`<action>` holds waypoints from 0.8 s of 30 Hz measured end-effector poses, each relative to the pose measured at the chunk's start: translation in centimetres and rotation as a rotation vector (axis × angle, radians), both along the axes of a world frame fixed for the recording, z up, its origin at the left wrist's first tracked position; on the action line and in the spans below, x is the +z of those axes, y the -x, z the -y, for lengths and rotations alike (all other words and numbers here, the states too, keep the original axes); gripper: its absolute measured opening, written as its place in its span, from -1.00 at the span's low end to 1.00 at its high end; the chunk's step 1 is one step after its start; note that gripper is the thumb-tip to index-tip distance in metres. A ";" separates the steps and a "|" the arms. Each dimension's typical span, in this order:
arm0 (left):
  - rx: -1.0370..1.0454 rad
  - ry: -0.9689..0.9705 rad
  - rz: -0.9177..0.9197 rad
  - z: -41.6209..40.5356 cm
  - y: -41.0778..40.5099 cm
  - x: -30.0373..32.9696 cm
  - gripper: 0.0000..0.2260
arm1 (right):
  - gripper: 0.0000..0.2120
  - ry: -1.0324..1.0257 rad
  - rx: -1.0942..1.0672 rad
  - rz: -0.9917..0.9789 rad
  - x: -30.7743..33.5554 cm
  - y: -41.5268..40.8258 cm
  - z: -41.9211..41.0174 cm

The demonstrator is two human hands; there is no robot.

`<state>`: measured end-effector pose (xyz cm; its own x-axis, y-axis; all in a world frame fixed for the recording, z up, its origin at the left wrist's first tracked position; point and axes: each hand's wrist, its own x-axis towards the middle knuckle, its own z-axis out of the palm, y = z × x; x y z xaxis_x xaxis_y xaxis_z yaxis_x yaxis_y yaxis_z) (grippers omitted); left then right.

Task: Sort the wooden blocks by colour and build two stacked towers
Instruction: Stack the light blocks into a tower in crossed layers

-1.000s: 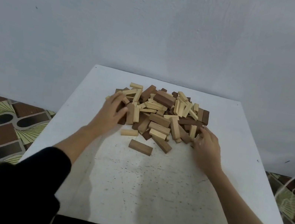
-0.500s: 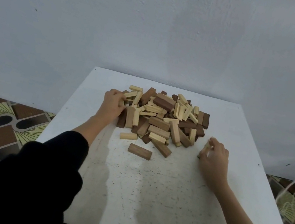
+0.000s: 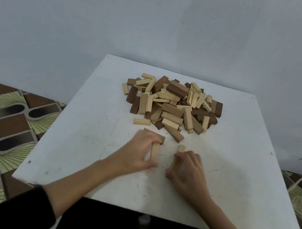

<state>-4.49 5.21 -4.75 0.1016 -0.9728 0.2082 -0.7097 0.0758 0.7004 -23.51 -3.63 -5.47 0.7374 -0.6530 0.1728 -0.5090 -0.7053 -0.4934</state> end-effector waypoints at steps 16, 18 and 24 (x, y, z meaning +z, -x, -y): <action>-0.160 -0.018 0.069 -0.8 3.2 -1.8 -0.57 | -0.74 0.060 -0.067 0.094 -0.5 2.4 1.1; -0.126 -0.015 0.025 -0.6 3.3 -1.9 -0.59 | -0.75 0.053 -0.010 0.117 -0.5 2.8 0.4; -0.059 -0.057 -0.045 0.0 3.9 -1.4 -0.52 | -0.42 -0.281 0.053 0.115 0.3 2.2 -1.2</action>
